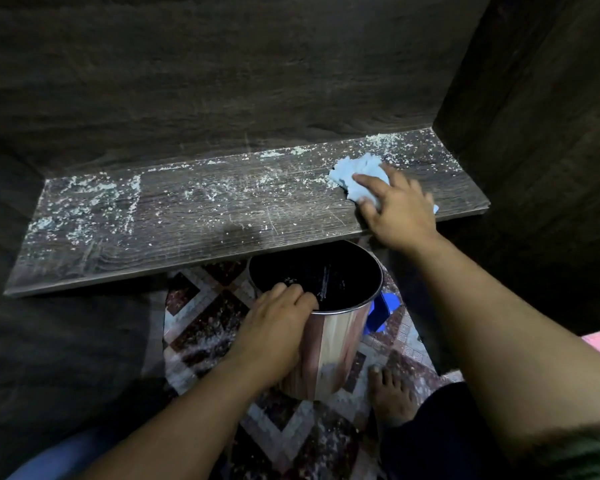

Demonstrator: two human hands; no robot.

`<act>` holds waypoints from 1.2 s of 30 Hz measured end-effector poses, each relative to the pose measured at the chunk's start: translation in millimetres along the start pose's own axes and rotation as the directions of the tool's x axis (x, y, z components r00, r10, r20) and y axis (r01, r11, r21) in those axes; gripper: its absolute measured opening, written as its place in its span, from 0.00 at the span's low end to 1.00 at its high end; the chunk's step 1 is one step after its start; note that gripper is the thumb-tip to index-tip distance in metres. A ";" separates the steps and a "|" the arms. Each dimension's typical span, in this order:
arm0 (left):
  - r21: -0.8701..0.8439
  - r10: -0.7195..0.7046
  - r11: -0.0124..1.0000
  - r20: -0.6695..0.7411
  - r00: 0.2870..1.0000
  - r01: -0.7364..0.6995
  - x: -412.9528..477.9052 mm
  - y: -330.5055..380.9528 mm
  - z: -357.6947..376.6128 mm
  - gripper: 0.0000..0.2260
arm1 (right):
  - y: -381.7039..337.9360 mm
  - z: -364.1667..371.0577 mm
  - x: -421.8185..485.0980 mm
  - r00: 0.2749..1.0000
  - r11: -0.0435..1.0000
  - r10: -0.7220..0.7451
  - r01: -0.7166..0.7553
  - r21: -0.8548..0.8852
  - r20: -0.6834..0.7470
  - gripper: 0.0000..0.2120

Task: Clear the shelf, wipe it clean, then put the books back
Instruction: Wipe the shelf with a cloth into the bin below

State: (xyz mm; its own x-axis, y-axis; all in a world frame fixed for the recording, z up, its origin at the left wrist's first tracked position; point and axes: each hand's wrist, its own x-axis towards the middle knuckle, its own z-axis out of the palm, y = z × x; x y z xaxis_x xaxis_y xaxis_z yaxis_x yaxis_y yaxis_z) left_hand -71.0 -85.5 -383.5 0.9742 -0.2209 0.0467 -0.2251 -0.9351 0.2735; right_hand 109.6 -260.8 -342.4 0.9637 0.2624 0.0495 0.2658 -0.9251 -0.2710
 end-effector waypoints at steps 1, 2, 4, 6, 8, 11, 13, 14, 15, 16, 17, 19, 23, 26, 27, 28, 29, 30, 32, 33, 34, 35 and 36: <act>-0.001 -0.002 1.000 -0.001 1.000 0.002 -0.7 0.0 -0.7 0.18 | -1.1 -1.7 0.4 0.999 1.000 -0.023 0.023 0.016 0.029 0.20; -0.003 -0.004 1.000 -0.003 1.000 0.004 -0.8 0.0 -1.7 0.18 | -1.0 -3.7 0.9 0.997 0.998 -0.047 0.044 0.053 0.056 0.19; 0.000 -0.011 1.000 -0.007 1.000 0.011 -0.3 -0.3 -2.6 0.17 | -0.2 -10.9 -0.8 0.989 0.980 -0.112 0.093 0.175 0.099 0.17; -0.001 -0.012 1.000 0.000 1.000 0.012 1.0 0.6 -4.1 0.16 | 2.2 -20.4 -2.9 0.978 0.945 -0.144 0.089 0.316 0.153 0.16; -0.011 -0.008 1.000 0.018 1.000 0.008 1.8 3.4 -7.0 0.14 | 2.7 -29.6 -5.8 0.972 0.909 -0.143 0.054 0.413 0.187 0.17; -0.023 -0.015 1.000 0.017 1.000 0.015 2.3 4.4 -8.4 0.14 | 7.4 -30.9 -5.5 0.995 0.903 -0.103 0.097 0.419 -0.007 0.14; -0.018 -0.012 1.000 0.011 1.000 0.013 3.0 5.1 -9.1 0.14 | 12.1 -24.9 -2.1 0.991 0.928 -0.068 0.105 0.358 -0.116 0.17; -0.020 -0.014 1.000 0.012 1.000 0.014 3.3 5.2 -8.7 0.14 | 12.9 -21.0 -2.2 0.994 0.948 -0.052 0.080 0.308 -0.098 0.19; -0.020 -0.014 1.000 0.017 1.000 0.014 3.4 5.8 -9.0 0.13 | 11.7 -16.9 -2.8 0.998 0.972 -0.040 0.050 0.230 -0.049 0.19; -0.020 -0.013 1.000 0.020 1.000 0.014 3.2 6.1 -9.0 0.12 | 9.4 -12.8 -3.9 0.999 0.989 -0.037 0.035 0.141 0.009 0.19; -0.018 -0.013 1.000 0.018 1.000 0.014 2.8 6.3 -8.6 0.11 | 5.8 -10.1 -5.9 0.998 0.996 -0.051 0.047 0.080 0.045 0.19; -0.019 -0.019 1.000 0.016 1.000 0.019 2.6 6.2 -7.9 0.11 | -0.6 -7.5 -6.5 0.991 0.986 -0.122 0.114 0.120 0.060 0.17; -0.024 -0.034 0.999 0.016 0.999 0.035 3.8 4.3 -7.8 0.12 | -3.0 -18.5 -5.6 0.976 0.935 -0.188 0.144 0.325 0.107 0.14; -0.008 -0.028 1.000 0.014 1.000 0.028 4.2 5.7 -11.7 0.13 | -3.0 -21.6 -4.3 0.995 0.887 -0.084 0.099 0.450 -0.055 0.13; -0.010 -0.023 1.000 0.008 1.000 0.024 4.4 5.7 -11.7 0.13 | -3.5 -19.2 -2.8 0.988 0.883 -0.056 0.117 0.454 -0.145 0.12; -0.009 -0.021 1.000 -0.006 1.000 0.021 4.5 5.1 -11.0 0.13 | -4.1 -15.5 0.6 0.976 0.891 -0.043 0.135 0.433 -0.216 0.13; -0.009 -0.022 1.000 -0.012 1.000 0.022 5.0 5.8 -11.6 0.13 | -5.1 -11.5 4.7 0.968 0.906 -0.042 0.142 0.398 -0.249 0.16; -0.007 -0.023 1.000 -0.003 1.000 0.023 5.3 7.1 -12.5 0.13 | -6.8 -7.7 9.2 0.969 0.924 -0.057 0.143 0.354 -0.242 0.19; -0.024 -0.034 0.999 0.011 0.999 0.035 6.7 7.4 -12.8 0.15 | -13.3 -1.8 21.0 0.988 0.968 -0.084 0.112 0.224 -0.130 0.22; -0.030 -0.043 0.999 0.004 0.999 0.043 7.3 6.5 -11.3 0.16 | -16.9 0.6 26.9 0.995 0.987 -0.081 0.088 0.132 -0.056 0.23; -0.032 -0.043 0.999 -0.004 0.999 0.043 7.9 6.1 -10.6 0.17 | -20.2 2.5 32.2 0.997 0.996 -0.080 0.080 0.040 0.002 0.23; -0.032 -0.036 0.999 0.001 0.999 0.036 7.6 6.4 -11.8 0.17 | -23.9 4.0 35.5 0.995 0.995 -0.091 0.092 -0.028 0.038 0.23; -0.031 -0.028 0.999 0.001 1.000 0.028 7.3 7.2 -13.7 0.16 | -27.4 4.9 37.5 0.992 0.991 -0.111 0.114 -0.062 0.062 0.22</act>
State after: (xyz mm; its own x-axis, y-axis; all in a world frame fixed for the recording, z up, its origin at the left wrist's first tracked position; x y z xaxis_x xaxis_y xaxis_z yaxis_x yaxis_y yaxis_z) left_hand -65.3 -90.0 -368.1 0.9800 -0.1954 0.0380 -0.1976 -0.9317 0.3046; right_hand 138.4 -224.3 -337.8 0.9249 0.3797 0.0192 0.3754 -0.9043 -0.2033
